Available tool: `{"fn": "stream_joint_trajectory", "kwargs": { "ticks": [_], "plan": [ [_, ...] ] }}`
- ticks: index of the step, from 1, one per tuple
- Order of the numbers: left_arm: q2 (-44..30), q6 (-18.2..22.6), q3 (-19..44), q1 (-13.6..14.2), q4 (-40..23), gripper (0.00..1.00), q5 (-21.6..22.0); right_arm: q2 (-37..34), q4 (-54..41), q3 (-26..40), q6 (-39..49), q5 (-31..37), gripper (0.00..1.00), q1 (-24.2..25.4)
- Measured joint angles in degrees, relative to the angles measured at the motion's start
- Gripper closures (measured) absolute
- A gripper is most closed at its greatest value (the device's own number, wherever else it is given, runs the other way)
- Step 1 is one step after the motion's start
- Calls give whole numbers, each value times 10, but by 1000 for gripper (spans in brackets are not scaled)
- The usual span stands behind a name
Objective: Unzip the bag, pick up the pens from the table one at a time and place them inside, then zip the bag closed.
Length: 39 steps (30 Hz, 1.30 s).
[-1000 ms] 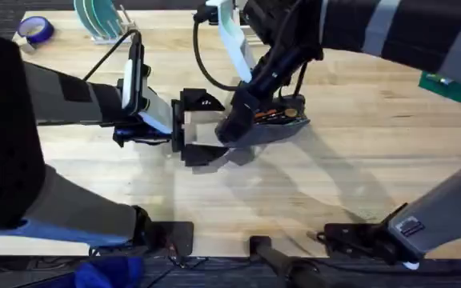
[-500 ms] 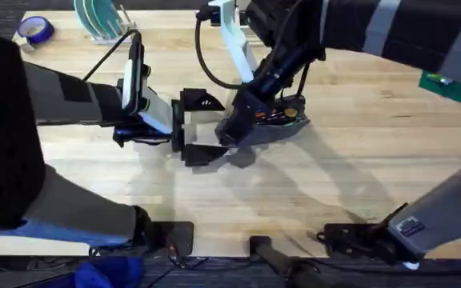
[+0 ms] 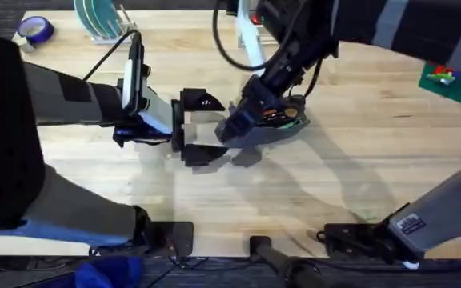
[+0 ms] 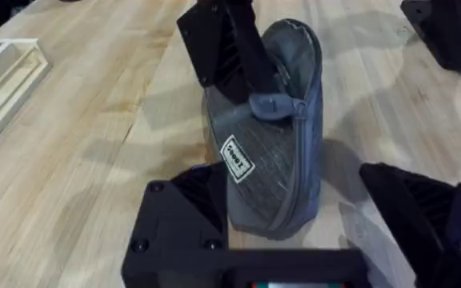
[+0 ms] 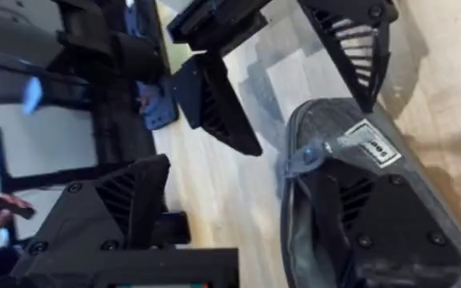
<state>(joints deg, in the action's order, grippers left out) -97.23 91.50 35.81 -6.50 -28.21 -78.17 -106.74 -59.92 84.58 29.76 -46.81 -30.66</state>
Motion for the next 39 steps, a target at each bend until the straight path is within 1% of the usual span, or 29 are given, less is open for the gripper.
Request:
{"fn": "stream_joint_trajectory", "kwargs": {
  "ticks": [7,21,25,29,34,36,39],
  "plan": [
    [0,0,0,0,0,6,0,0,-15,0,0,-54,5,23],
    [0,0,0,0,0,5,0,0,-48,0,-1,-132,5,23],
    [0,0,0,0,0,6,7,0,-51,0,16,-168,5,23],
    [0,0,0,0,0,6,13,0,-53,0,23,-187,5,23],
    [0,0,0,0,0,6,15,0,-70,15,33,-182,6,23],
    [0,0,0,0,0,5,15,0,-82,36,34,-162,6,22],
    [0,0,0,0,0,6,15,2,-103,80,37,-112,6,16]
  ]
}}
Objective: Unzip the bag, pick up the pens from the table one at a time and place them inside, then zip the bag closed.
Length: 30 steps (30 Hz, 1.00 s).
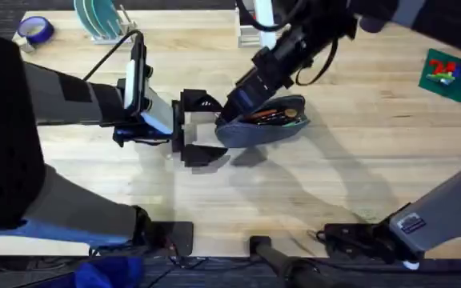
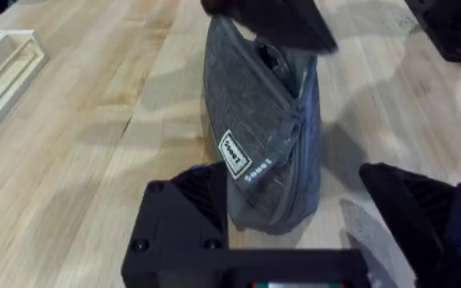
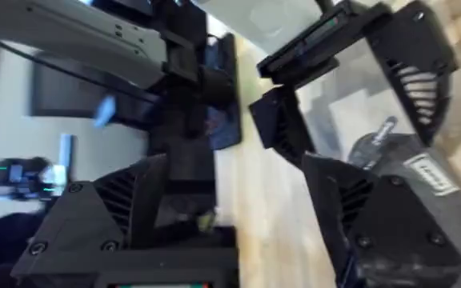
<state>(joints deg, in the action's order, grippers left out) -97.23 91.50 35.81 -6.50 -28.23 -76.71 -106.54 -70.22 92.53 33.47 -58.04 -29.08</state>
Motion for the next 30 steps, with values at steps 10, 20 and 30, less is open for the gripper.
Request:
{"fn": "stream_joint_trajectory", "kwargs": {
  "ticks": [10,20,30],
  "plan": [
    [0,0,0,0,0,5,0,16,-10,43,3,101,5,-32],
    [0,0,0,0,0,5,0,16,3,44,5,213,6,-64],
    [0,0,0,0,0,6,0,15,24,44,9,348,5,-134]
  ]
}}
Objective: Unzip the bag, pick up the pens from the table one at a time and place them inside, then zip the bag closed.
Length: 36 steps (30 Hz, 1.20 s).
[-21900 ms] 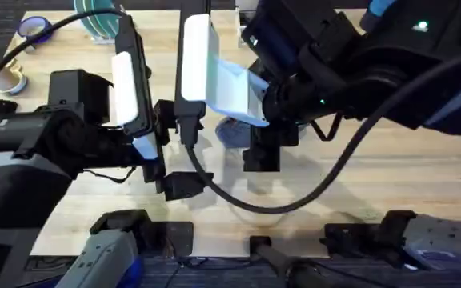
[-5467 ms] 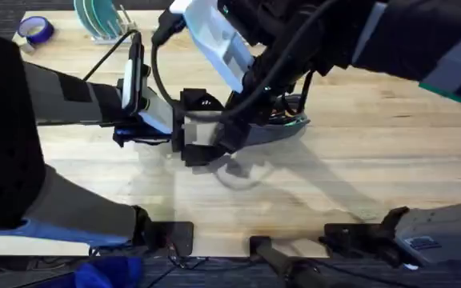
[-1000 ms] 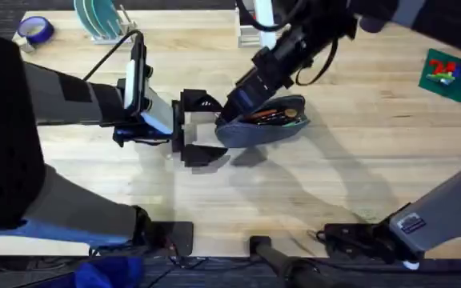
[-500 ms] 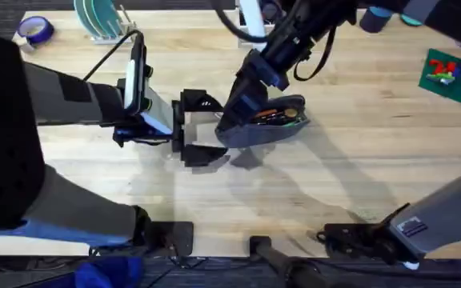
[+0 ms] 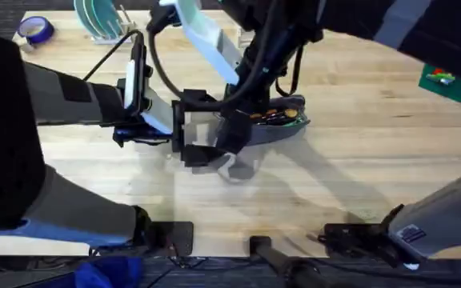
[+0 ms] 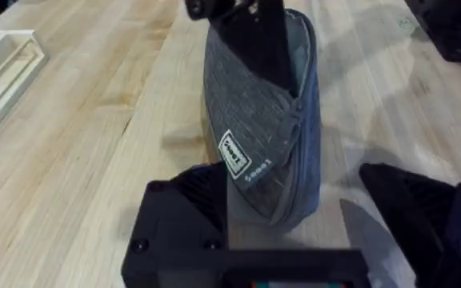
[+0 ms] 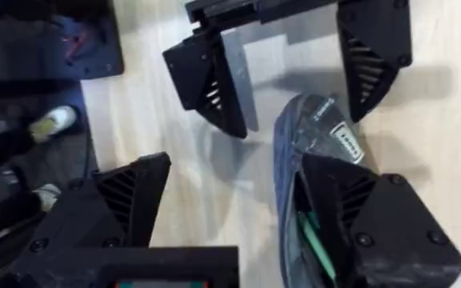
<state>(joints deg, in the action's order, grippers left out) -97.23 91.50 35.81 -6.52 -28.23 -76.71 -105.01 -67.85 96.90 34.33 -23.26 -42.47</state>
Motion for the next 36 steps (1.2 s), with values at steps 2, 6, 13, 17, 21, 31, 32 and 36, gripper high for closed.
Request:
{"fn": "stream_joint_trajectory", "kwargs": {
  "ticks": [2,6,13,17,21,31,32,36],
  "plan": [
    [0,0,0,0,0,6,0,0,12,0,0,10,5,-5],
    [0,0,0,0,0,6,0,-1,35,0,0,27,6,-8],
    [0,0,0,0,0,5,0,-6,53,0,-7,38,15,-8],
    [0,0,0,0,0,6,0,-7,53,0,-11,40,17,-8],
    [0,0,0,0,0,6,-1,-7,53,0,-12,40,21,-8],
    [0,0,0,0,2,6,-2,-10,53,0,-13,40,45,-8],
    [0,0,0,0,2,6,-2,-14,53,0,-13,40,46,-8],
    [0,0,0,0,2,6,-2,-32,56,0,-13,40,53,-8]
  ]
}}
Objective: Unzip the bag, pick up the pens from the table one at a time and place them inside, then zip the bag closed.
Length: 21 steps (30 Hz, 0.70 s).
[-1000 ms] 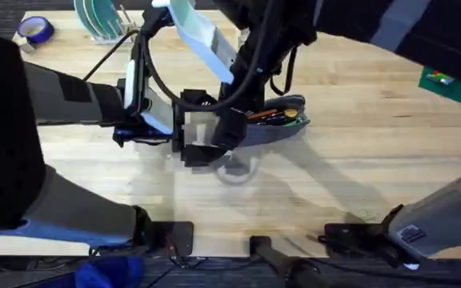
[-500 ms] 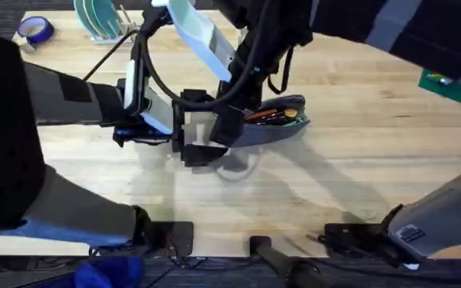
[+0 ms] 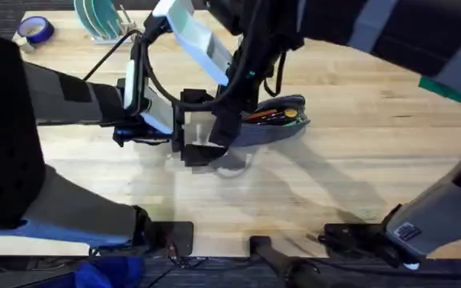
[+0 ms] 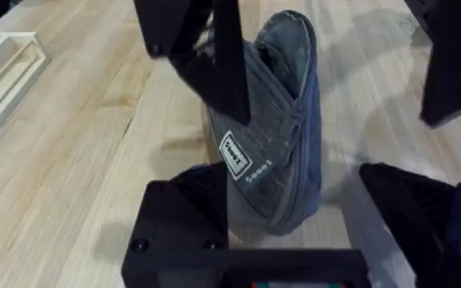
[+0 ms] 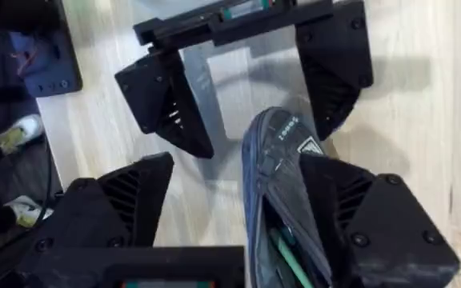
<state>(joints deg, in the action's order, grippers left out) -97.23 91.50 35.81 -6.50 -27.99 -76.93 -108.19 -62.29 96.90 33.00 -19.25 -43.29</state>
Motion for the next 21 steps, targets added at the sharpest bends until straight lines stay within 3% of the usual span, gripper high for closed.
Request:
{"fn": "stream_joint_trajectory", "kwargs": {
  "ticks": [21],
  "plan": [
    [0,0,0,0,4,7,0,-18,4,0,0,30,66,0]
  ]
}}
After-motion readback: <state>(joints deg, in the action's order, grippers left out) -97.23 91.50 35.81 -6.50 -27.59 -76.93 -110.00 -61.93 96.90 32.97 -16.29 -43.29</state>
